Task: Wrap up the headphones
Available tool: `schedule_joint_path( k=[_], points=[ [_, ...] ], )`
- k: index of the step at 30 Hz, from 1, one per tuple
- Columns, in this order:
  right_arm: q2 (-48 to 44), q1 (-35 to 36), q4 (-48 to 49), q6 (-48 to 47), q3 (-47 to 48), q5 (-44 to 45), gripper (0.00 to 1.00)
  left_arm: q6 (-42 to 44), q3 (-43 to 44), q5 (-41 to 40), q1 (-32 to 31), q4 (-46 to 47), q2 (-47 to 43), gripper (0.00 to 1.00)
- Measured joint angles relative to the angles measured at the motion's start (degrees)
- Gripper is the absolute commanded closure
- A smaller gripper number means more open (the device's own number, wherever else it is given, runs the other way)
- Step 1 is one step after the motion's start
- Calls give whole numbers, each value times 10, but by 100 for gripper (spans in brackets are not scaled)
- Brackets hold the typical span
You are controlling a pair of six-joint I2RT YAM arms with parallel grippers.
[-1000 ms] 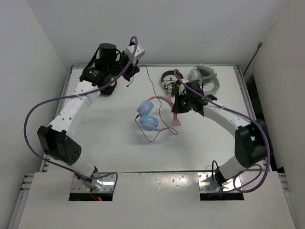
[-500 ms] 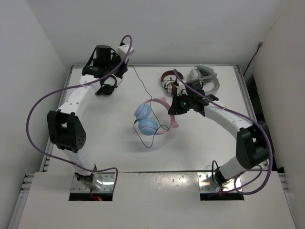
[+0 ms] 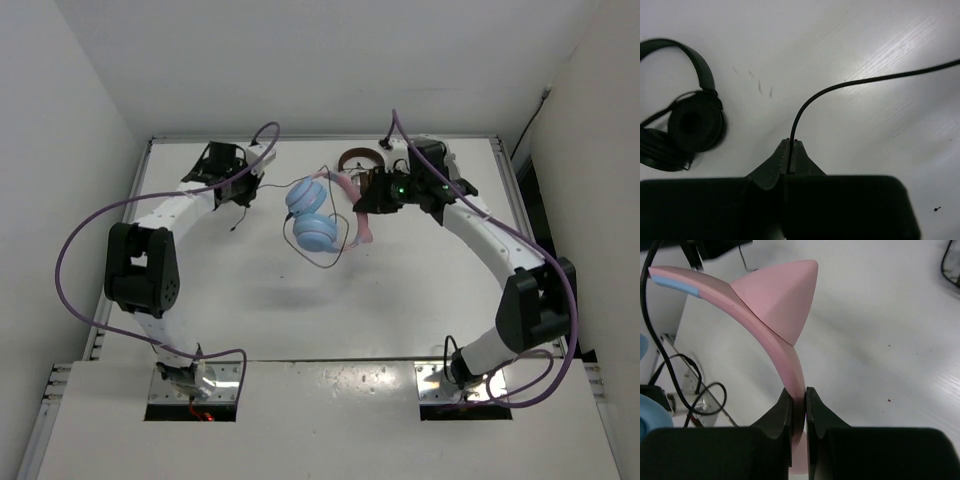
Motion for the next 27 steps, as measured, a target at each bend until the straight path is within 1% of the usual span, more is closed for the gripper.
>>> schedule_joint_path(
  k=[5, 10, 16, 27],
  points=[
    [0, -30, -4, 23, 32, 0, 100, 7, -65, -8, 11, 8, -24, 100],
    [0, -49, -9, 50, 46, 13, 100, 21, -101, -3, 27, 20, -60, 100],
    [9, -69, -13, 90, 68, 38, 100, 38, -144, 5, 29, 34, -98, 100],
    [30, -120, -7, 154, 101, 26, 100, 63, -217, 7, 29, 38, -108, 100]
  ],
)
